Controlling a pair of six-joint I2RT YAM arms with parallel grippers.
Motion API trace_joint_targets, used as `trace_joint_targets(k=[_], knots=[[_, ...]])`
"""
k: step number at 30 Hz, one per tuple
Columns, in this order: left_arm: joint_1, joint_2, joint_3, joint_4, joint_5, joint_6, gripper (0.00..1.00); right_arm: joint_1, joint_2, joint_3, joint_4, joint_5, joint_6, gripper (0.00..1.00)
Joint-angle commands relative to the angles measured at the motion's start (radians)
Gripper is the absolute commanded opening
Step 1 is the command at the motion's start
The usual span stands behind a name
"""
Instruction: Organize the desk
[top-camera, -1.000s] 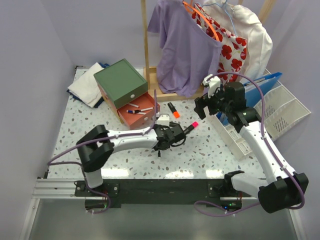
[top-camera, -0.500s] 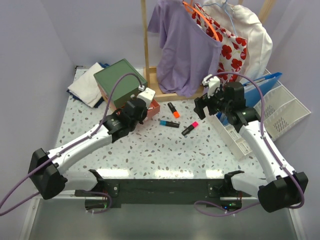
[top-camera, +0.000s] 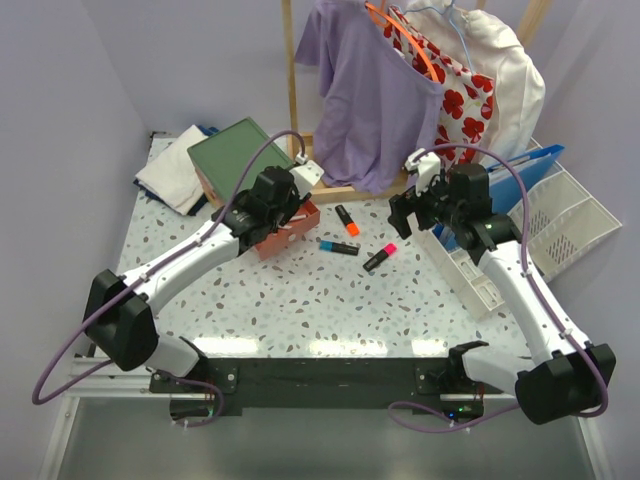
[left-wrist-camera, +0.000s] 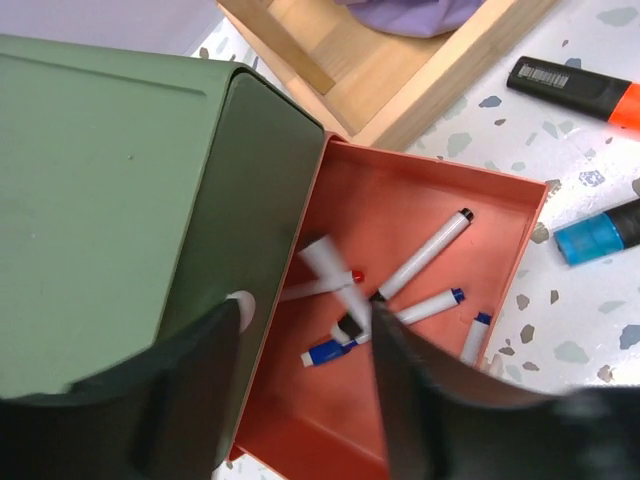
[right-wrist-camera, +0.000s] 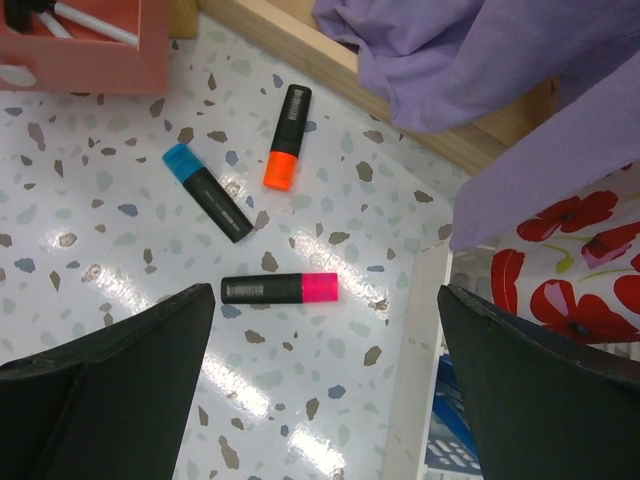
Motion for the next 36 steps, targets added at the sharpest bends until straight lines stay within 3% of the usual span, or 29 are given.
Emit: trace_joint_targets(k=[1, 3, 10, 13, 17, 22, 28, 34, 36], knots=[[0.010, -0.023, 0.064, 0.005, 0.003, 0.008, 0.65, -0.004, 0.014, 0.009, 0.011, -0.043, -0.009, 0.99], [0.008, -0.049, 0.079, -0.021, 0.042, -0.004, 0.66, -0.004, 0.019, 0.009, 0.010, -0.055, -0.012, 0.99], [0.008, -0.162, 0.029, -0.063, 0.431, -0.079, 0.66, -0.003, 0.025, 0.012, -0.087, -0.281, -0.186, 0.99], [0.008, -0.189, -0.026, -0.061, 0.520, -0.156, 0.66, -0.004, 0.030, 0.004, -0.115, -0.361, -0.242, 0.97], [0.010, -0.194, -0.106, -0.031, 0.599, -0.224, 0.74, -0.003, 0.030, -0.003, -0.141, -0.426, -0.308, 0.89], [0.008, -0.154, -0.160, -0.003, 0.611, -0.274, 0.70, -0.004, 0.028, -0.017, -0.145, -0.439, -0.352, 0.84], [-0.013, -0.051, -0.151, 0.006, 0.506, -0.276, 0.54, -0.004, 0.031, -0.022, -0.145, -0.445, -0.369, 0.71], [-0.041, 0.061, -0.094, -0.027, 0.378, -0.247, 0.21, -0.003, 0.037, -0.023, -0.145, -0.445, -0.371, 0.62], [-0.056, 0.090, -0.079, -0.038, 0.326, -0.239, 0.17, -0.006, 0.037, -0.023, -0.145, -0.445, -0.371, 0.61]])
